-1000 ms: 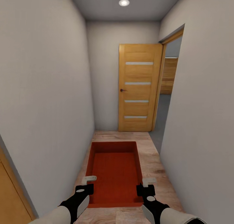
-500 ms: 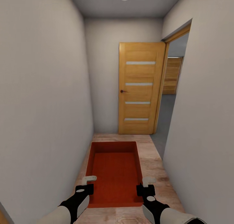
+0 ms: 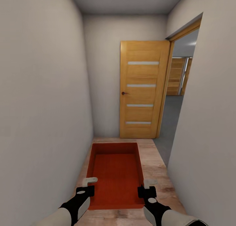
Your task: Move the two storage containers from the living room to the garage. In the garage, place one container on the floor and stack the other container on top of it (either order is fine).
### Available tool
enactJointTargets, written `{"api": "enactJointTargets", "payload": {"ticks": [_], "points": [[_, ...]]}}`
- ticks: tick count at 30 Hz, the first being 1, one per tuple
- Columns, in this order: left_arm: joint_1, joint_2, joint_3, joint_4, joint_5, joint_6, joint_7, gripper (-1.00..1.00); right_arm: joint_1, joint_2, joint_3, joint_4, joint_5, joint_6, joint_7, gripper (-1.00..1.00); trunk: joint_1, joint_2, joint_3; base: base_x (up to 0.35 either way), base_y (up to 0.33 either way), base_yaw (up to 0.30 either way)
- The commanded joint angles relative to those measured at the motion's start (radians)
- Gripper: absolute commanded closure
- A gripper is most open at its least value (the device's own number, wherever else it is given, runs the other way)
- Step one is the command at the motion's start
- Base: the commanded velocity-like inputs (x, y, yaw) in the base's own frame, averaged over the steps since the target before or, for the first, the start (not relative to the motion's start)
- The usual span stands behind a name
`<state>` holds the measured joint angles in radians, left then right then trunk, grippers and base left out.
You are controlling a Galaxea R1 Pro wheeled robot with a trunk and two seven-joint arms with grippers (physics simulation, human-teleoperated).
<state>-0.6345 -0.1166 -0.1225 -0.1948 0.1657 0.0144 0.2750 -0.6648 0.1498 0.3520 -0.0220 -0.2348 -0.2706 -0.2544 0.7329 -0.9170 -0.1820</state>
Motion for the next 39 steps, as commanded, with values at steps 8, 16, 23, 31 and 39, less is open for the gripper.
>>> {"api": "enactJointTargets", "payload": {"ticks": [8,16,23,31,39], "points": [[-0.001,0.068,0.029,0.000,0.061,0.003,0.002,1.00,-0.001,-0.010,-0.076,-0.004,0.015,-0.019,0.003,1.00,0.001,-0.001,-0.001,0.324,0.000,0.000],[-0.001,0.068,0.029,0.000,0.061,0.003,0.003,1.00,-0.001,-0.010,-0.076,-0.004,0.015,-0.019,0.003,1.00,0.001,-0.001,-0.001,0.323,0.000,0.000],[-0.001,0.068,0.029,0.000,0.061,0.003,0.002,1.00,-0.001,-0.011,-0.076,-0.004,0.015,-0.019,0.003,1.00,0.001,-0.001,-0.001,0.324,0.000,0.000],[-0.001,0.068,0.029,0.000,0.061,0.003,0.002,1.00,-0.001,-0.012,-0.076,-0.004,0.015,-0.019,0.003,1.00,0.001,-0.001,-0.001,0.324,0.000,0.000],[-0.001,0.068,0.029,0.000,0.061,0.003,0.002,1.00,-0.001,-0.011,-0.076,-0.004,0.015,-0.019,0.003,1.00,0.001,-0.001,-0.001,0.324,0.000,0.000]]}}
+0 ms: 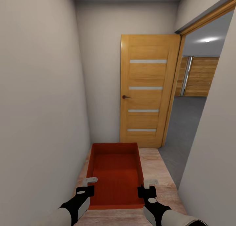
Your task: Move the two storage containers from the living room to the garage. In the garage, place one container on the floor and stack the other container on top of it (either order is fine).
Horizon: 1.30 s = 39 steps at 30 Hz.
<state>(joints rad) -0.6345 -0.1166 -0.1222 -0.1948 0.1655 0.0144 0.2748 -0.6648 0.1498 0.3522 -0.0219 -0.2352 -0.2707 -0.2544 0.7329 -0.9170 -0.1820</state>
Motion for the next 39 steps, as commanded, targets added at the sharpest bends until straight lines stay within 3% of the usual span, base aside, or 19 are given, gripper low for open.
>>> {"api": "enactJointTargets", "payload": {"ticks": [1,14,32,39], "points": [[-0.001,0.067,0.029,0.000,0.062,0.003,0.002,1.00,-0.001,-0.011,-0.076,-0.004,0.016,-0.019,0.003,1.00,0.001,-0.001,-0.001,0.323,0.000,0.000],[-0.001,0.067,0.029,0.000,0.062,0.003,0.002,1.00,-0.001,-0.009,-0.076,-0.004,0.016,-0.019,0.002,1.00,0.001,-0.001,-0.001,0.324,0.000,-0.037],[-0.001,0.067,0.029,0.000,0.062,0.003,0.003,1.00,-0.001,-0.009,-0.076,-0.004,0.016,-0.019,0.002,1.00,0.001,-0.001,-0.001,0.321,0.068,-0.273],[-0.001,0.067,0.029,0.000,0.062,0.003,0.003,1.00,-0.001,-0.009,-0.076,-0.004,0.016,-0.019,0.003,1.00,0.001,-0.001,-0.001,0.114,0.050,-0.285]]}}
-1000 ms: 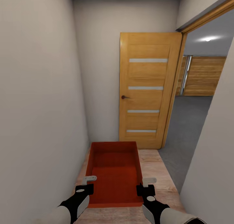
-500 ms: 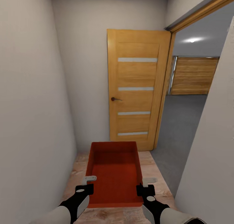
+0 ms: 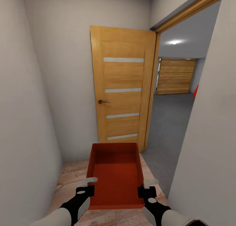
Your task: Move the two storage containers from the living room to the garage. In the garage, place one container on the floor and stack the other container on top of it (either order is fine).
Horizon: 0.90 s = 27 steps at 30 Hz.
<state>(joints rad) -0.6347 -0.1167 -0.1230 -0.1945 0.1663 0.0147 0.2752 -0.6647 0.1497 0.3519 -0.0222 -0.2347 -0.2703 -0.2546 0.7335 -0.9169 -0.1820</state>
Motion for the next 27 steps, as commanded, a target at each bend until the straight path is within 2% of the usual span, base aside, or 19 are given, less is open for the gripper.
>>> {"api": "enactJointTargets", "payload": {"ticks": [1,16,24,27], "points": [[0.000,0.068,0.029,0.000,0.061,0.002,0.003,1.00,-0.001,-0.009,-0.076,-0.004,0.015,-0.019,0.003,1.00,0.000,-0.001,-0.001,0.019,0.009,-0.285],[0.000,0.066,0.029,-0.003,0.060,0.002,0.005,1.00,-0.001,-0.009,-0.076,-0.004,0.015,-0.020,0.003,1.00,0.000,-0.001,-0.001,0.013,0.008,-0.285],[0.000,0.066,0.029,-0.003,0.061,0.002,0.006,1.00,-0.001,-0.009,-0.076,-0.004,0.015,-0.019,0.003,1.00,0.000,-0.001,-0.001,0.198,0.173,-0.280],[-0.001,0.066,0.029,-0.003,0.061,0.002,0.005,1.00,-0.001,-0.009,-0.076,-0.004,0.015,-0.019,0.002,1.00,0.000,-0.001,-0.001,0.242,0.215,-0.109]]}}
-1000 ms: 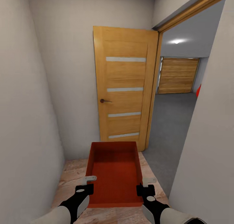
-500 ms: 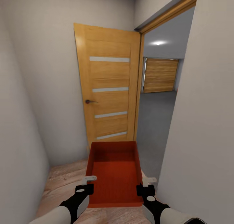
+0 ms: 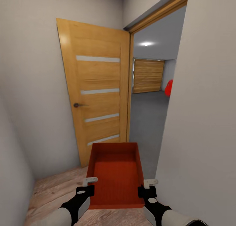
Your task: Move the two storage containers from the living room to the garage. In the garage, place one container on the floor and stack the other container on top of it (either order is fine).
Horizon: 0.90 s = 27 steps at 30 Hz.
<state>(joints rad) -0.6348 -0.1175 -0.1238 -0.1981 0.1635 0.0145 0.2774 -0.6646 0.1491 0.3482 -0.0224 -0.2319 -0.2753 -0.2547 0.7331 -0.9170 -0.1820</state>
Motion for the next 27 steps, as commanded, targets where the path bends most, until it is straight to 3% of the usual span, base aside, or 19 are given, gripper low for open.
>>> {"api": "enactJointTargets", "payload": {"ticks": [1,9,27], "points": [[-0.001,0.067,0.030,0.000,0.064,0.002,0.003,1.00,-0.001,-0.008,-0.072,-0.004,0.012,-0.014,0.002,1.00,0.001,-0.001,-0.001,0.244,0.217,-0.052],[0.000,0.067,0.030,0.000,0.064,0.002,0.003,1.00,-0.001,-0.008,-0.072,-0.004,0.012,-0.014,0.002,1.00,0.001,-0.001,-0.001,0.245,0.218,-0.060],[0.000,0.067,0.030,0.000,0.062,0.002,0.003,1.00,-0.001,-0.008,-0.072,-0.004,0.012,-0.014,0.003,1.00,0.001,-0.001,-0.001,0.213,0.188,-0.271]]}}
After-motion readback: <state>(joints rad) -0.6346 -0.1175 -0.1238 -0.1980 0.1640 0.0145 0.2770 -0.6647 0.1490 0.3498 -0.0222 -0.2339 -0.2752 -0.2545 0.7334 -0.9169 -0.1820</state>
